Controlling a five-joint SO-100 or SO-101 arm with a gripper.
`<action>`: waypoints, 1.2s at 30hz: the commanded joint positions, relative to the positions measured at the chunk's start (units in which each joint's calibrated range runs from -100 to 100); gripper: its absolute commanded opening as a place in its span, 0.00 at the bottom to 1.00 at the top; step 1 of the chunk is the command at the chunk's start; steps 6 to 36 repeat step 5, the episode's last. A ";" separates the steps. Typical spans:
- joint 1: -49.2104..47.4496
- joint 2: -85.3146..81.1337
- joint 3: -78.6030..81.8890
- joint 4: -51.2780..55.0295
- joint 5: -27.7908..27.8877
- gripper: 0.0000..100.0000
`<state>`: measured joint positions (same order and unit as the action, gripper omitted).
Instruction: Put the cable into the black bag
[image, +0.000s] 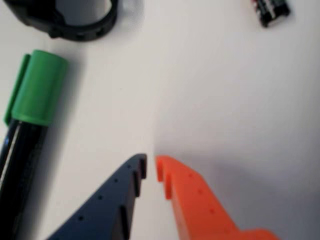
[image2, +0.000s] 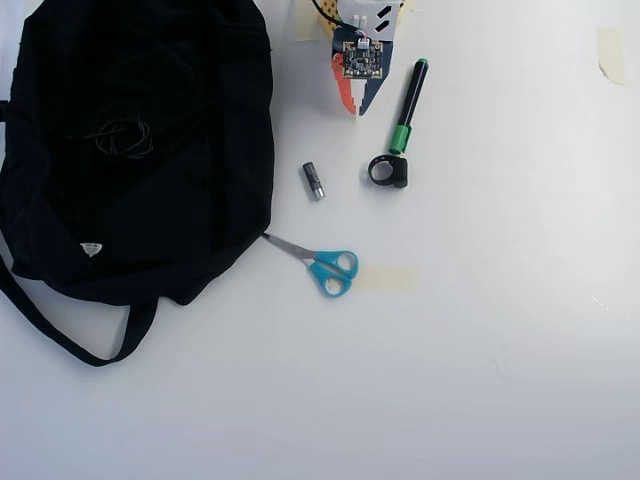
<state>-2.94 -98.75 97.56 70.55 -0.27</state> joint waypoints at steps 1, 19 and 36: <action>-0.43 -0.75 1.72 1.98 0.01 0.02; -0.43 -0.75 1.72 1.98 0.01 0.02; -0.43 -0.75 1.72 1.98 0.01 0.02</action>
